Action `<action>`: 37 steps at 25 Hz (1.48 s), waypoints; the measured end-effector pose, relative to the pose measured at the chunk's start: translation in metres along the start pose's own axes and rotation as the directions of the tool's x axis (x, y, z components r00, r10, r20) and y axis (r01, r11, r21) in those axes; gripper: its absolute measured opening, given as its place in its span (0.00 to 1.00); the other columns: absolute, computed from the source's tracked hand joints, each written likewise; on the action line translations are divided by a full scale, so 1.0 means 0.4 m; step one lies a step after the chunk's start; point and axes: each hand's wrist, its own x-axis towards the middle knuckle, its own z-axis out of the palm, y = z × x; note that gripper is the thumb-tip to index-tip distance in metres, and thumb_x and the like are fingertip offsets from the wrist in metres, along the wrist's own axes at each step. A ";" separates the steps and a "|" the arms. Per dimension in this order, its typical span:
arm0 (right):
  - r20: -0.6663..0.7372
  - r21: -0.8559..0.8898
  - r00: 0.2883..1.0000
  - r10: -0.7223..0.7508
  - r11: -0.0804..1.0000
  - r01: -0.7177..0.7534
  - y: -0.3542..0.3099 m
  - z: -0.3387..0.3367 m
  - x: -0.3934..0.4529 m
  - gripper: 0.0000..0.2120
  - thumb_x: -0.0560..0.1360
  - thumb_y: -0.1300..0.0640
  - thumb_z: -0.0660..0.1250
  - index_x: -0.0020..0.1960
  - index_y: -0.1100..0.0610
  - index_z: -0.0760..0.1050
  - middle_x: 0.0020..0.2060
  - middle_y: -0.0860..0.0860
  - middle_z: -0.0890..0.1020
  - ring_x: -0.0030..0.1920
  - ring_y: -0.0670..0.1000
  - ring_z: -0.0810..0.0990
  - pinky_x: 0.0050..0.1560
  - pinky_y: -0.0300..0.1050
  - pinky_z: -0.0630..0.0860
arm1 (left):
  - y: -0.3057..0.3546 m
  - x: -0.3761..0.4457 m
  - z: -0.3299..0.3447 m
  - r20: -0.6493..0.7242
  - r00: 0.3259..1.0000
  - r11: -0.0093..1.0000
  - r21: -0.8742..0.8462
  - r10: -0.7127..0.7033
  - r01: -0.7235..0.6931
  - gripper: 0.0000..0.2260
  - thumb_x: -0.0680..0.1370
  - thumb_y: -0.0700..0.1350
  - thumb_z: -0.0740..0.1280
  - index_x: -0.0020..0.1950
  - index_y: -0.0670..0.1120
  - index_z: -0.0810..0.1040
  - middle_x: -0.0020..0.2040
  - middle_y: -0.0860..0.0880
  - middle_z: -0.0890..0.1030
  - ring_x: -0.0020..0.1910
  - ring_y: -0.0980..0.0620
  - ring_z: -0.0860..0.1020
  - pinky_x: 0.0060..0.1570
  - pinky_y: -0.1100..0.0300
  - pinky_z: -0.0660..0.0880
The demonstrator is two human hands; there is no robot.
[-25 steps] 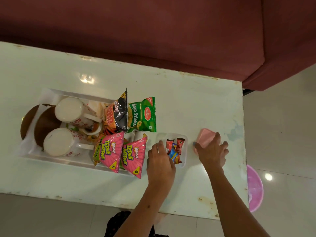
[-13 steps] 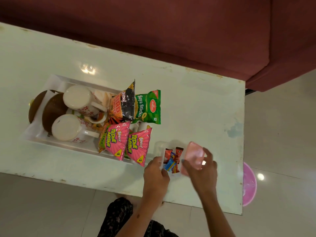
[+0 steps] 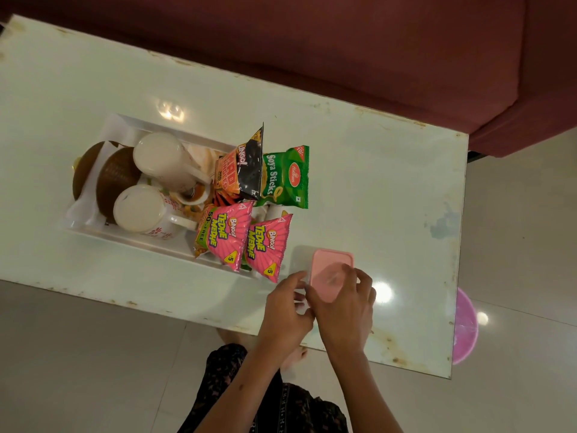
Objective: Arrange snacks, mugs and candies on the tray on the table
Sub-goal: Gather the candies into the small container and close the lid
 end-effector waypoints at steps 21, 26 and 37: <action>0.377 0.079 0.920 -0.105 0.994 0.082 0.043 -0.084 0.074 0.48 0.65 0.69 0.70 0.75 0.43 0.51 0.42 0.57 0.82 0.37 0.56 0.82 0.44 0.52 0.81 | 0.042 0.063 0.024 0.138 0.990 0.875 0.480 -0.002 -0.065 0.42 0.73 0.40 0.68 0.73 0.60 0.41 0.50 0.45 0.77 0.41 0.52 0.77 0.44 0.60 0.75; 0.402 0.105 0.907 -0.129 0.990 0.094 0.047 -0.093 0.083 0.50 0.63 0.69 0.72 0.74 0.41 0.52 0.41 0.54 0.83 0.37 0.54 0.83 0.44 0.50 0.81 | 0.058 0.062 0.024 0.119 0.993 0.902 0.431 -0.017 -0.036 0.41 0.72 0.38 0.69 0.74 0.57 0.46 0.47 0.48 0.77 0.38 0.58 0.76 0.40 0.67 0.73; 0.320 0.536 0.929 0.189 0.772 -0.342 0.100 -0.055 0.081 0.11 0.74 0.60 0.68 0.55 0.60 0.78 0.44 0.54 0.83 0.37 0.50 0.84 0.50 0.53 0.82 | 0.035 -0.021 0.057 -0.049 0.999 0.987 0.159 -0.004 0.011 0.36 0.73 0.35 0.65 0.75 0.46 0.49 0.70 0.46 0.68 0.69 0.50 0.67 0.68 0.57 0.65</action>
